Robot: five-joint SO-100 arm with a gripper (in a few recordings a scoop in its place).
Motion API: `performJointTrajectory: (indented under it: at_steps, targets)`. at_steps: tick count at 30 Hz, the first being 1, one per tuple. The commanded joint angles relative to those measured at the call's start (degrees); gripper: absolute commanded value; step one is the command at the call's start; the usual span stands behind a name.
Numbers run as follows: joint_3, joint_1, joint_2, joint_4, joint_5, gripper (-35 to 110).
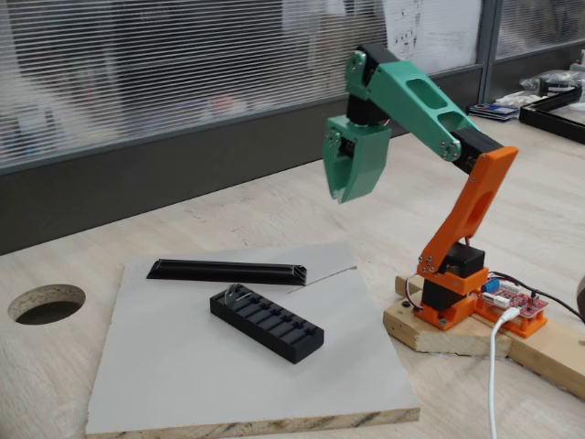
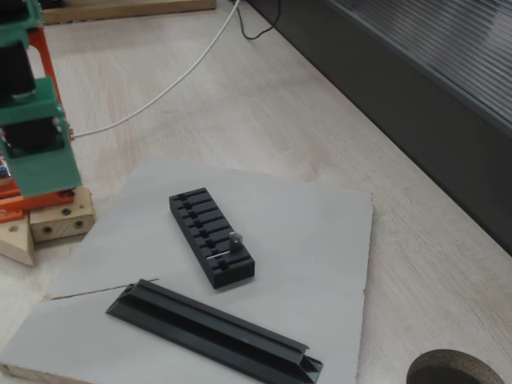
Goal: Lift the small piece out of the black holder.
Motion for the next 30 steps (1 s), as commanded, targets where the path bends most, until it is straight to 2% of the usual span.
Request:
performJointTrajectory:
  at_steps: [1,9,21,26,30]
  targets:
    - [-1.23,-5.80,-1.76,0.35,1.49,7]
    - [-1.41,-17.84,-11.60,0.35,2.20,7]
    - [-1.49,-29.79,-14.68,0.26,29.71,7]
    - [-1.67,-31.90,-14.68,0.00,33.75,7]
    - [-6.06,-32.61,-14.68,-5.89,33.84,7]
